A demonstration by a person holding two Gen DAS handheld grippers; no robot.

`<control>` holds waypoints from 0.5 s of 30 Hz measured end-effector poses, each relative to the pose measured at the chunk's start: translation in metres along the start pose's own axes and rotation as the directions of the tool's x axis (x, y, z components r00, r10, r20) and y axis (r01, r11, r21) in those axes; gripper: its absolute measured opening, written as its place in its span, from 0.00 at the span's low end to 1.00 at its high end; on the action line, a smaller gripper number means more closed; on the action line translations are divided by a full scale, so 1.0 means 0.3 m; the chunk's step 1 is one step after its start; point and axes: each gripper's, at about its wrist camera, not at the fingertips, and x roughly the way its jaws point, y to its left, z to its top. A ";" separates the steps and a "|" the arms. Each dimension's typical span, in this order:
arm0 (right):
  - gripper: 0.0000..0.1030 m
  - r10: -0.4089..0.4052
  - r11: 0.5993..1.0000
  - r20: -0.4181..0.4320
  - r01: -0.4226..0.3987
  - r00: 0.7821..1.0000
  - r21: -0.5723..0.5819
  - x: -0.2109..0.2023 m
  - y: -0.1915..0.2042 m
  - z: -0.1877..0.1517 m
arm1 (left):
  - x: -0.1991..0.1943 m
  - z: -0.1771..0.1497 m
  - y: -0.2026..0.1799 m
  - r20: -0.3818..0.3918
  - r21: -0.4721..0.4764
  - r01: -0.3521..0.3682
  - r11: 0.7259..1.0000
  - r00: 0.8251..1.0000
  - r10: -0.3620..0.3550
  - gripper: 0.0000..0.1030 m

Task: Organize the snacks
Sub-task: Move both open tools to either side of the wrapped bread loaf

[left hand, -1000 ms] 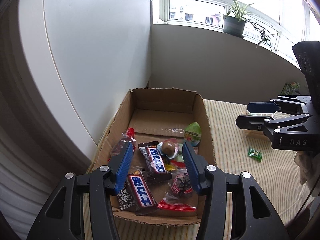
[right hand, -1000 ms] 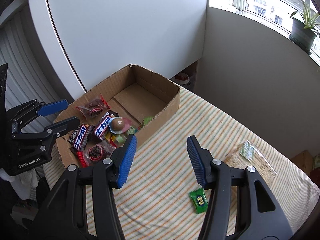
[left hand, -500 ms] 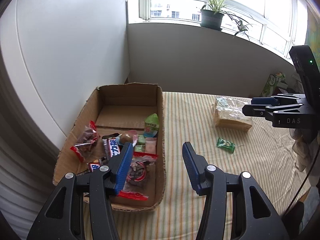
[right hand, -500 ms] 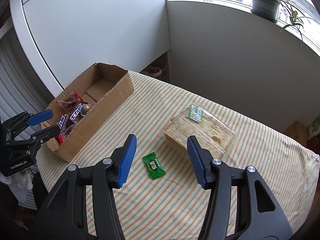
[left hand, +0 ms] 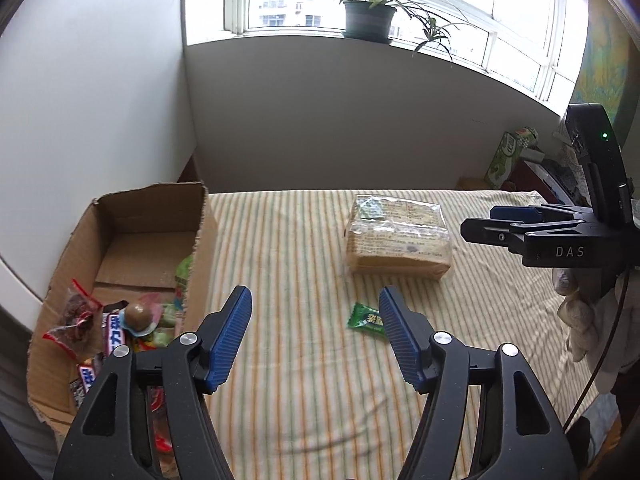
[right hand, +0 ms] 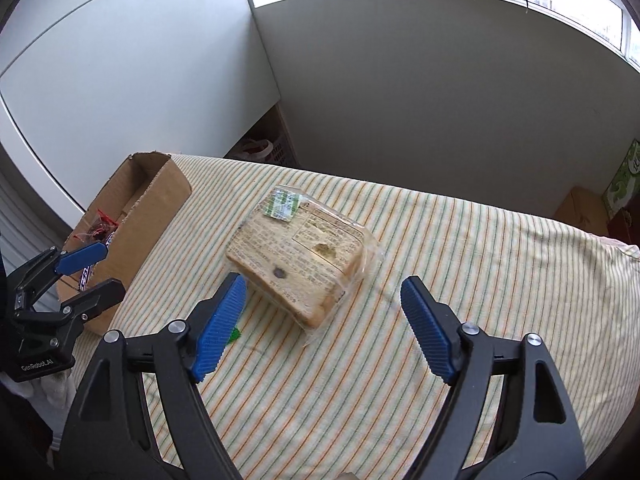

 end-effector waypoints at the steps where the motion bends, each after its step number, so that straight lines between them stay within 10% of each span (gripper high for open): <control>1: 0.80 0.002 1.000 -0.003 -0.002 1.000 0.011 0.008 -0.013 0.000 | 0.019 0.005 -0.012 -0.007 0.000 0.008 1.000 1.000 -0.008 0.65; 15: 0.79 0.102 0.992 -0.025 -0.100 0.994 0.070 0.115 -0.086 0.008 | 0.229 0.066 -0.081 -0.066 -0.017 0.112 0.994 0.991 -0.113 0.65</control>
